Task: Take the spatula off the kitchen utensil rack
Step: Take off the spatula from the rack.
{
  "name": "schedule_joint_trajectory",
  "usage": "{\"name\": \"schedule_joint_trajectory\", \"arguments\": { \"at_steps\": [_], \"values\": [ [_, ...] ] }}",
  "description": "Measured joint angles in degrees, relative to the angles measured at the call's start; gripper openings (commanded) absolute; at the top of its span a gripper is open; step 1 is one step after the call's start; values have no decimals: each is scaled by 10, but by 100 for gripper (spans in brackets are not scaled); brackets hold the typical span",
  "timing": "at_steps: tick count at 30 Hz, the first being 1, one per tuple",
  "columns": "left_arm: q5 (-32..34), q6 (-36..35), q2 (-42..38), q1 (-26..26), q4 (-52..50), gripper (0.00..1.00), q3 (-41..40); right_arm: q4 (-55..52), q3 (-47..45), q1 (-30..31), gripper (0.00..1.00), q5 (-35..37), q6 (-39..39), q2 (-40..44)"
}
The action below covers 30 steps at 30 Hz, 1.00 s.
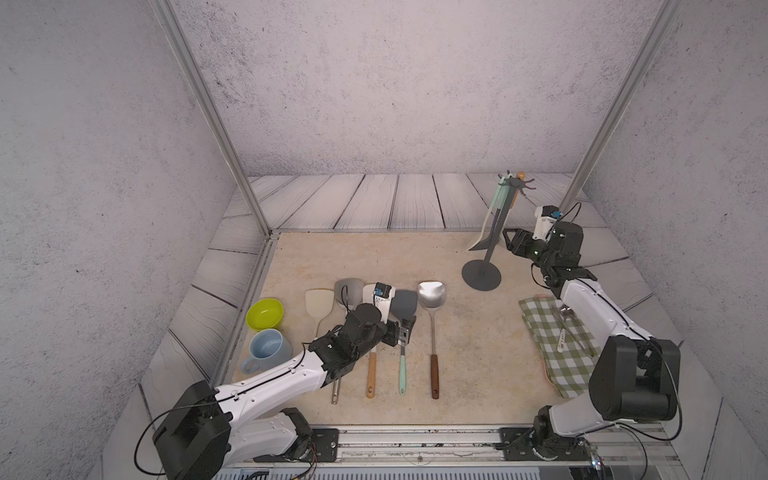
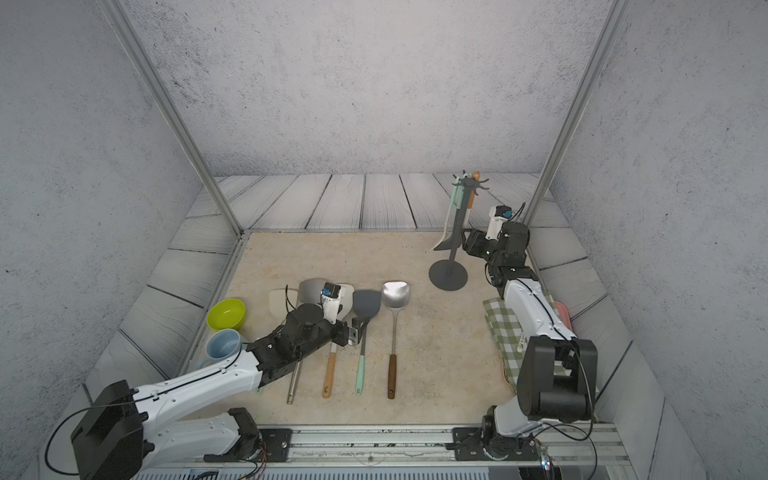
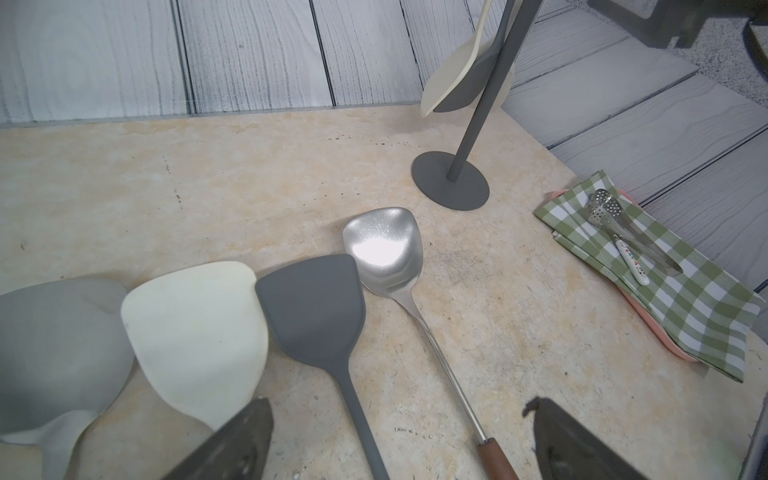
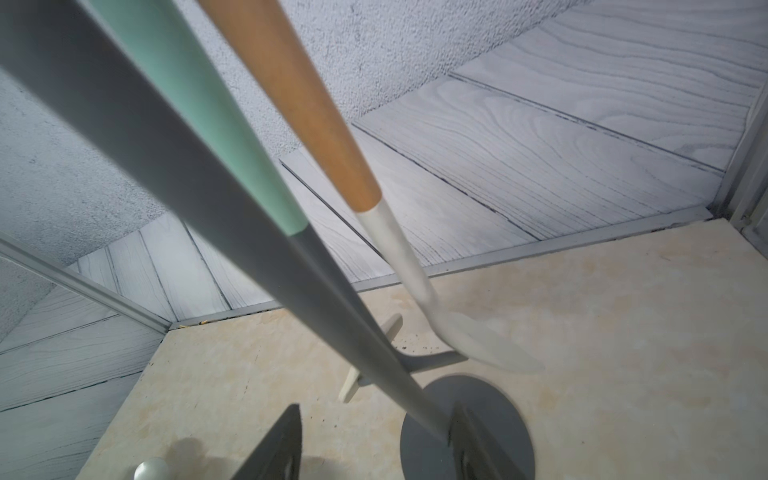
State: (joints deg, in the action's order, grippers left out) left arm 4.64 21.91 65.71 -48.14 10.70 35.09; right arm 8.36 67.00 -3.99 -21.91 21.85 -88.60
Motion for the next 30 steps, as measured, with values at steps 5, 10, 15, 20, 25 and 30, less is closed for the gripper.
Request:
{"name": "schedule_joint_trajectory", "arguments": {
  "at_steps": [5, 10, 15, 20, 25, 30],
  "values": [
    [-4, 0, 0, 0, 0, 99, 0, 25, 30, -40, 58, -34, -12, -41],
    [-7, 0, 0, 0, 1, 99, 0, 38, 110, -61, 57, -87, -21, -104],
    [-13, 0, 3, 0, 1, 99, 0, 57, 146, -59, 59, -147, -39, -147],
    [-17, 0, 4, 0, 1, 99, 0, 68, 147, -58, 61, -183, -71, -161],
    [-20, 0, 4, 0, 1, 99, 0, 72, 144, -58, 63, -185, -103, -161],
    [-28, -1, 4, 0, 1, 99, 0, 83, 146, -58, 59, -186, -122, -168]
  ]
}}
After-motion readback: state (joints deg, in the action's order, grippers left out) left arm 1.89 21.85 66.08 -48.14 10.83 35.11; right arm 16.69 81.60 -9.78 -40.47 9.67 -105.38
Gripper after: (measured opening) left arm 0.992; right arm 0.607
